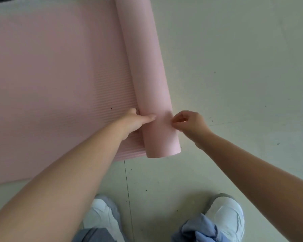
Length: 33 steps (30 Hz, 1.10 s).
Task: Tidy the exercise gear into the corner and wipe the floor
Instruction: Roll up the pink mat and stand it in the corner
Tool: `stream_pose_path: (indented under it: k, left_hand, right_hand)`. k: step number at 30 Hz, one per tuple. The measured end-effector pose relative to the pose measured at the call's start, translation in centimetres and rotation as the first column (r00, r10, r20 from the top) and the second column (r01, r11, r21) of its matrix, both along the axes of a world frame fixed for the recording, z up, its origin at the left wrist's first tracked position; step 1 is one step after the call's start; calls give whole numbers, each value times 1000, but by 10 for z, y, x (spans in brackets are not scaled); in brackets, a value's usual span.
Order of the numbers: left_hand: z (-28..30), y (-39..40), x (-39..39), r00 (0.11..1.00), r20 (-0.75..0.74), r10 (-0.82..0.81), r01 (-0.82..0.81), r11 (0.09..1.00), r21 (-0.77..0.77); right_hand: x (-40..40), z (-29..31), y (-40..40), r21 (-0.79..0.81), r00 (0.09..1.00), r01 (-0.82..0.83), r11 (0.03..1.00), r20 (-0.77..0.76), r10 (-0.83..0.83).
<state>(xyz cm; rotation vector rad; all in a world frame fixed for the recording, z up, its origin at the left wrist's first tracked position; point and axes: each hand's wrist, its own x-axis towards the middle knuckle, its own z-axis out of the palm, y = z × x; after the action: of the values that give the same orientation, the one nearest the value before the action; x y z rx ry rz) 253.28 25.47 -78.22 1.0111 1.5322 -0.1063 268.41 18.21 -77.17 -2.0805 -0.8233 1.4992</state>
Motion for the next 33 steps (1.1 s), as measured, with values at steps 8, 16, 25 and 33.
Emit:
stream_pose_path:
  k: [8,16,25,33]
  left_hand:
    - [14,-24,-17,934,-334,129,-1,933,359]
    - [35,-35,-29,941,-340,-4,75,978,195]
    - [13,-18,-76,966,-190,-175,185,982,37]
    - [16,1,-124,638,-273,-720,720,683,-121]
  right_hand:
    - [-23,-12,2,-186,997,-63,980,-65,51]
    - [-40,-1,-13,-131,992,-127,983,-39,123]
    - [-68,4,16,-114,983,-169,979,59,176]
    - [-96,9,27,-215,995,9,977,-98,-30]
